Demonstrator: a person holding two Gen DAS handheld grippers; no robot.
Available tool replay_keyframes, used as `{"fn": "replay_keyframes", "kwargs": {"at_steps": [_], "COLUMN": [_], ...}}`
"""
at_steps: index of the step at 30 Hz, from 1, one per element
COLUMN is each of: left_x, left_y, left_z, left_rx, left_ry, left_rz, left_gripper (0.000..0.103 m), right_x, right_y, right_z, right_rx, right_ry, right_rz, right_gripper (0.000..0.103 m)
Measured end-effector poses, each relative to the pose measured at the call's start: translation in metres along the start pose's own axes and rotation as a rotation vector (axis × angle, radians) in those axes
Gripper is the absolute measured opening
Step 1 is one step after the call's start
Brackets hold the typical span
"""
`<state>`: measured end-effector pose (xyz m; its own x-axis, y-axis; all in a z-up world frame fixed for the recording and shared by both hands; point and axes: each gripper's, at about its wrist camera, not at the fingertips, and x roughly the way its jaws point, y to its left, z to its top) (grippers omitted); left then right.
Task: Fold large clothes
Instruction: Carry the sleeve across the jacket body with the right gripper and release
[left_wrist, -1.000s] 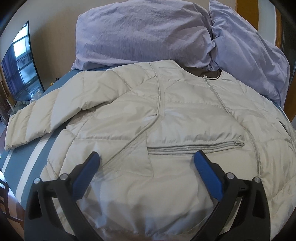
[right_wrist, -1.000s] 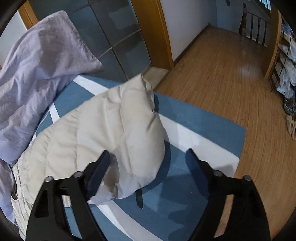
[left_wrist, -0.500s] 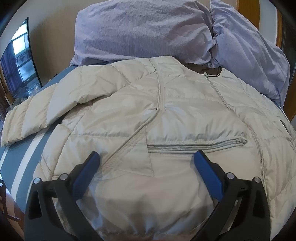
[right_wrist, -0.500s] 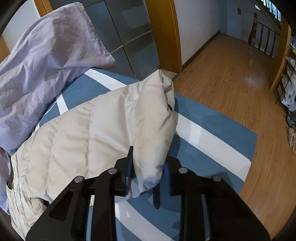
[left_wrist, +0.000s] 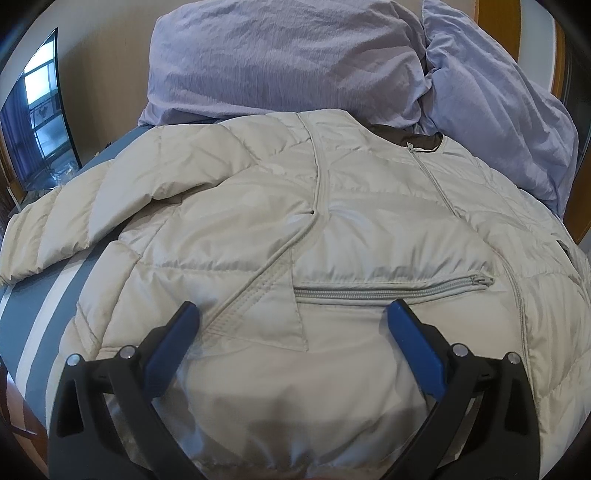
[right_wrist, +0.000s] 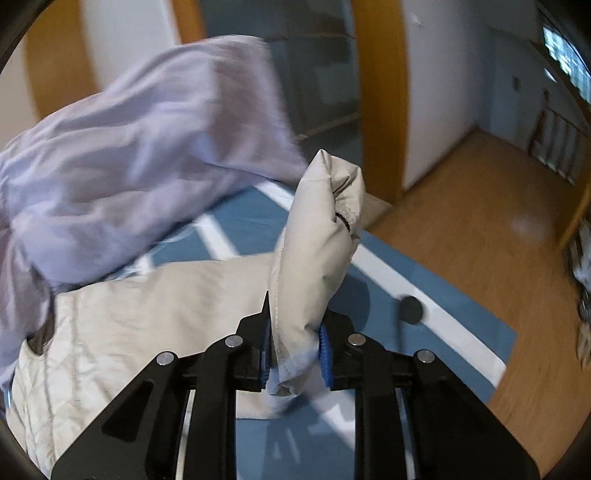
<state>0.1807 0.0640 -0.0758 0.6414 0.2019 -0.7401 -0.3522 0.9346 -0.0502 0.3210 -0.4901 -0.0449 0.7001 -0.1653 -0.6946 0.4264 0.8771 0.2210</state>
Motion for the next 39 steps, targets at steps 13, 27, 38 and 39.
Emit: {"fn": "replay_keyframes", "kwargs": {"at_steps": [13,27,38,39], "left_x": [0.0,0.0,-0.001,-0.001], "left_y": [0.003,0.005,0.005,0.005], "left_z": [0.0,0.0,0.0,0.0], "left_rx": [-0.019,-0.032,-0.038,-0.038], "left_ry": [0.001,0.003,0.002,0.002], "left_rz": [-0.026,-0.044,-0.052,-0.053], "left_gripper": [0.101,0.101,0.101,0.101], "right_x": [-0.027,-0.034,-0.035,-0.035], "right_y": [0.197,0.317,0.365,0.366], "right_z": [-0.014,-0.093,-0.127,-0.129], "right_rx": [-0.32,-0.484,-0.52,-0.523], "right_ry": [0.023,0.164,0.255,0.263], "right_rz": [0.232,0.443,0.526,0.535], "right_gripper": [0.021,0.021,0.021,0.021]}}
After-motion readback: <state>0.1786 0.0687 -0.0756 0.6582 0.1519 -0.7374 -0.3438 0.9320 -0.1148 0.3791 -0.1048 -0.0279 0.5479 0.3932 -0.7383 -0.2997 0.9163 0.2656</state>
